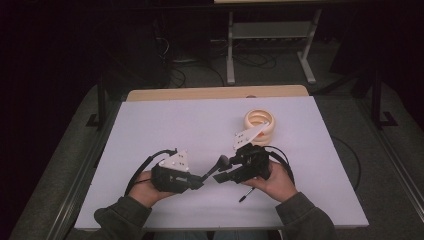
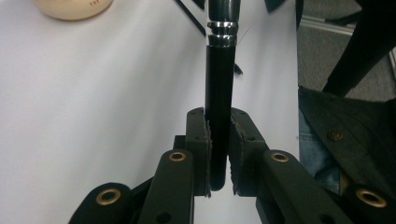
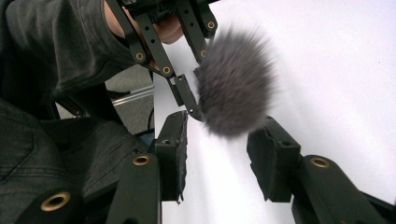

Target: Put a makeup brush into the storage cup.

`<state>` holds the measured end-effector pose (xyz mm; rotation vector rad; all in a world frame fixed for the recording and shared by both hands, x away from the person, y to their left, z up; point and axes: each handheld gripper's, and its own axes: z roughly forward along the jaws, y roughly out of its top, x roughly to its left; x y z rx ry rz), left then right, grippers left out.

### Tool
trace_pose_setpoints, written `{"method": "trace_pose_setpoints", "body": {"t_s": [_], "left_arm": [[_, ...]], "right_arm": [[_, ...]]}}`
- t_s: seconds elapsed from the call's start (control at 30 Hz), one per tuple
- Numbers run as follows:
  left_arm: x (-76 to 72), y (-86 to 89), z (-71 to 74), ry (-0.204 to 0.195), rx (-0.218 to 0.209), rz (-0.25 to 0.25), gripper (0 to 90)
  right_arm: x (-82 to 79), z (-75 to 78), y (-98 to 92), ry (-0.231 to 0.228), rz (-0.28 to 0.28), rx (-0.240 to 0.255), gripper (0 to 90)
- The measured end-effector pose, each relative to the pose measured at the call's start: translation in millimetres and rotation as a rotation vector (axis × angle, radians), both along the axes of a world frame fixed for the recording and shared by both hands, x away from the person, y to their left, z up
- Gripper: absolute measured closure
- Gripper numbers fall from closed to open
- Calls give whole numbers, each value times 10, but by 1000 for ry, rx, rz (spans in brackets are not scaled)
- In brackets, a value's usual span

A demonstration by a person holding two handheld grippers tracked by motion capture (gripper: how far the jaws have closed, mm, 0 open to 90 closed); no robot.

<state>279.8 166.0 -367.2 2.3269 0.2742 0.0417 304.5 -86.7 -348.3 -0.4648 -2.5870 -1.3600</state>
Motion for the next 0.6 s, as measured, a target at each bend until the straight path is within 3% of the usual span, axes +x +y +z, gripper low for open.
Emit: {"method": "trace_pose_setpoints", "body": {"t_s": [0.17,0.3,0.37,0.5,0.6], "left_arm": [[13,-60,11,2,-11,7,796],[9,-85,16,2,-21,10,795],[8,-91,16,3,-17,5,795],[14,-86,14,9,-16,14,781],[3,-85,10,2,-4,32,687]], "right_arm": [[17,9,7,-3,-19,46,614],[41,6,-13,4,-31,72,745],[47,5,-14,18,-23,88,764],[68,12,-13,31,-20,75,770],[85,19,-23,31,-27,54,771]]}}
